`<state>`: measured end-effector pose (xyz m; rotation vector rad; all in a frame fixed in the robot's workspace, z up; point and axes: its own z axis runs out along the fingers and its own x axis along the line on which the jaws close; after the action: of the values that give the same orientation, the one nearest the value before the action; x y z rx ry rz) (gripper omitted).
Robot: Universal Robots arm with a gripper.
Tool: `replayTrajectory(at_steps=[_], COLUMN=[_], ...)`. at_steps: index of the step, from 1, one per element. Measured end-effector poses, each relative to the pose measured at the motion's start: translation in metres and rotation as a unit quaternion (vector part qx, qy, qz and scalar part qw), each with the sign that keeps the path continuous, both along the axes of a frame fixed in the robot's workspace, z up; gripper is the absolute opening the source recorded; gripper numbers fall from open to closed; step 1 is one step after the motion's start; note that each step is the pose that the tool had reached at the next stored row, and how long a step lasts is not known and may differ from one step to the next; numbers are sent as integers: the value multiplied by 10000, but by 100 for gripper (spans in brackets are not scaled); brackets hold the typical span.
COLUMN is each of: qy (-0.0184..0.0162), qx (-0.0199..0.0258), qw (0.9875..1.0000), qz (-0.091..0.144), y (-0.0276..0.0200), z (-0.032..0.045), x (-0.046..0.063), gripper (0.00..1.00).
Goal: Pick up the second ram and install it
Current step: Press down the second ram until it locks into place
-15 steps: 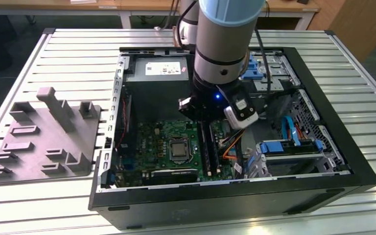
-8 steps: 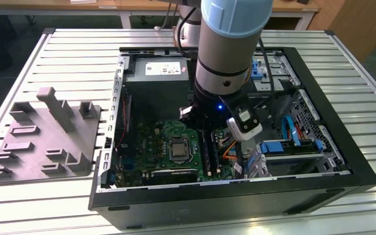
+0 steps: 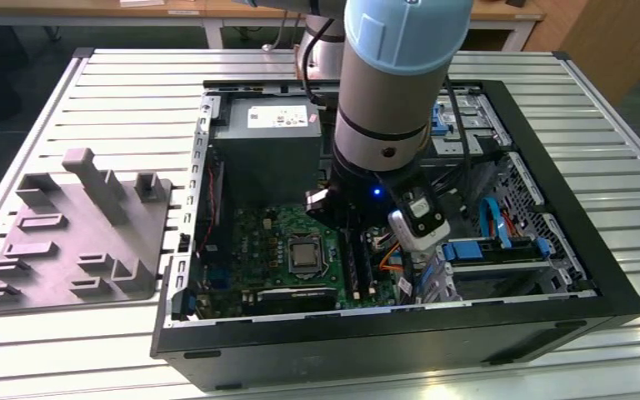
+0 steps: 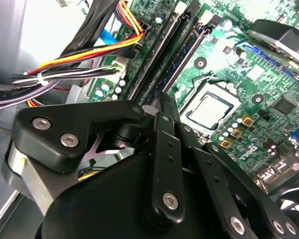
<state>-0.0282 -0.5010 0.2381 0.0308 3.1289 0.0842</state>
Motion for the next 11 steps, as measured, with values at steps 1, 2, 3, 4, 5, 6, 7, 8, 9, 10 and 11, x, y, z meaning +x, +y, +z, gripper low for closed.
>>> replayTrajectory(at_steps=[1, 2, 3, 4, 5, 6, 7, 8, 9, 10, 11], qy=[0, 0, 0, 0, 0, 0, 0, 0, 0, 0, 0], qx=[0, 0, 0, 0, 0, 0, 0, 1, 0, 0, 0], qw=[10000, 10000, 10000, 10000, 10000, 10000, 10000, 10000, 10000, 10000, 10000], qz=[0, 0, 0, 0, 0, 0, 0, 0, 0, 0, 0], y=[-1, -1, -2, -3, -4, -6, -8, -11, -15, -19, -22], z=[0, 0, 0, 0, 0, 0, 0, -1, 0, 0, 0], x=[0, 0, 0, 0, 0, 0, 0, 0, 0, 0, -1], gripper=[10, 10, 10, 10, 10, 10, 10, 10, 10, 10, 10])
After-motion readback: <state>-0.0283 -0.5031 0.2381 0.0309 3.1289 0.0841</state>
